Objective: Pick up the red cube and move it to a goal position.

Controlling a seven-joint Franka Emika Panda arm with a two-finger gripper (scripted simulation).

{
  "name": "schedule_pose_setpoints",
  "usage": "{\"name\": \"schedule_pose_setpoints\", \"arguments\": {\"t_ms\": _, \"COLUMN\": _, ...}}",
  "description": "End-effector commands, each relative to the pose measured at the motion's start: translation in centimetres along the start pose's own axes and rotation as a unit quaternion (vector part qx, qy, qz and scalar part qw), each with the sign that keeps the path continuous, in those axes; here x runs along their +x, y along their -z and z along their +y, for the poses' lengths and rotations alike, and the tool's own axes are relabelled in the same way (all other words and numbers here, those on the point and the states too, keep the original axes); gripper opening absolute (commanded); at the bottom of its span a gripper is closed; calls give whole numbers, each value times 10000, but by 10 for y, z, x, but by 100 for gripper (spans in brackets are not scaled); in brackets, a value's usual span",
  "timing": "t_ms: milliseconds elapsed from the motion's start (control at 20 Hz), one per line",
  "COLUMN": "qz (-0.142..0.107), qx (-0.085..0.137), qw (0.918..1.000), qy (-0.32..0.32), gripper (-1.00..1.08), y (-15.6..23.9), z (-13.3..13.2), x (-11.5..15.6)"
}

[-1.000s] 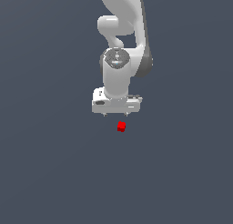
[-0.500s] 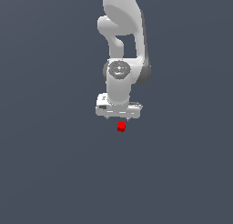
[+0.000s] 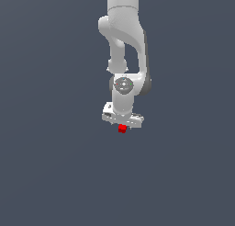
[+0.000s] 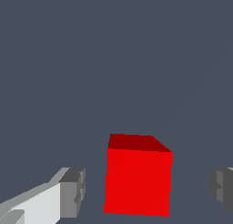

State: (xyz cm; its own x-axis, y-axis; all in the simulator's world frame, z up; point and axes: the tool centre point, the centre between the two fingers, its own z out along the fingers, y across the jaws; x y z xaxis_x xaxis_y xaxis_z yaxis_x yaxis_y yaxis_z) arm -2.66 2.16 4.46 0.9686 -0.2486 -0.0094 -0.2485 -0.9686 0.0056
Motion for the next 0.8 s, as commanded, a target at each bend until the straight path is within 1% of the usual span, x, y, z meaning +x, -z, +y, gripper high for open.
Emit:
{"name": "schedule_pose_setpoints", "arguments": {"t_ms": 0, "qz": 27, "qx": 13, "qw": 9999, "qy": -155, "gripper": 100, "y": -12, "z": -3, "x": 0}}
{"name": "schedule_pose_setpoints", "arguments": {"t_ms": 350, "qz": 47, "qx": 27, "qw": 9995, "qy": -315, "gripper": 100, "y": -25, "z": -6, "x": 0}}
{"name": "schedule_pose_setpoints", "arguments": {"t_ms": 400, "qz": 47, "qx": 27, "qw": 9995, "qy": -315, "gripper": -100, "y": -25, "z": -6, "x": 0}}
{"name": "schedule_pose_setpoints", "arguments": {"t_ms": 750, "qz": 47, "qx": 27, "qw": 9995, "qy": -315, "gripper": -100, "y": -25, "z": -6, "x": 0}}
